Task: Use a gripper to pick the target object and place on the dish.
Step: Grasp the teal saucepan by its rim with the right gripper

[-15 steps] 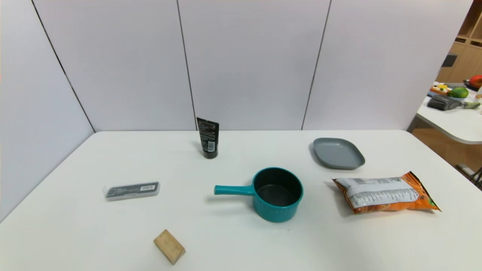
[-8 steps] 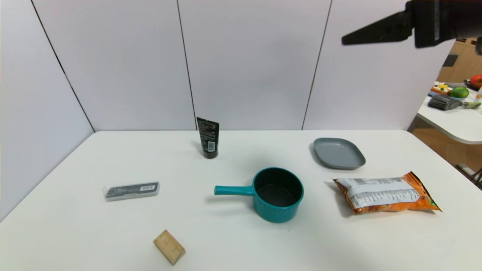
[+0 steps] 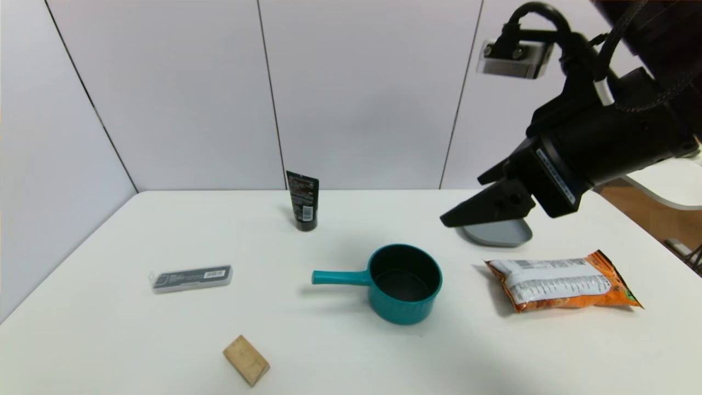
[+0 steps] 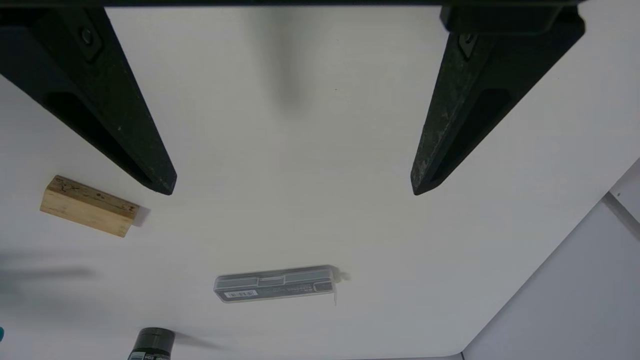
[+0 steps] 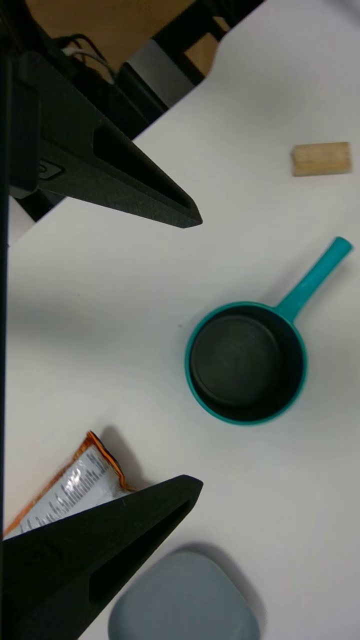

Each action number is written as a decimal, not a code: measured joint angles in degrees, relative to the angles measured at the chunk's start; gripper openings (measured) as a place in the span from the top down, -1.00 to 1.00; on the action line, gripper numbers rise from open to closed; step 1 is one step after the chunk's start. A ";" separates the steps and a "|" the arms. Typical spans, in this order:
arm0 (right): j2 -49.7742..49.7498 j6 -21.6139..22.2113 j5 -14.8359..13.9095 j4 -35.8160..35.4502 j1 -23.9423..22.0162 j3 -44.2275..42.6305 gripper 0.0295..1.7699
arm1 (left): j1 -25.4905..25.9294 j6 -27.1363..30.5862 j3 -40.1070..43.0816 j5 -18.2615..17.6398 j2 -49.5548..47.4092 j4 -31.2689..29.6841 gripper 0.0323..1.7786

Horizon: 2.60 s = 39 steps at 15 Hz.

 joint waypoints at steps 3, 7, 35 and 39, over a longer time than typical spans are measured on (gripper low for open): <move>1.82 -0.24 0.30 4.23 2.97 -0.05 -0.93 | 0.00 0.00 0.00 0.00 0.00 0.00 -0.90; 5.45 -0.26 0.23 5.29 6.40 0.04 -0.93 | 0.00 0.00 0.00 0.00 0.00 0.00 -0.90; 30.65 0.83 -2.86 -2.80 6.56 -0.71 -0.93 | 0.00 0.00 0.00 0.00 0.00 0.00 -0.90; 31.28 0.80 -2.94 -3.08 6.58 -0.79 -0.93 | 0.00 -0.02 0.00 0.00 0.00 0.00 -0.90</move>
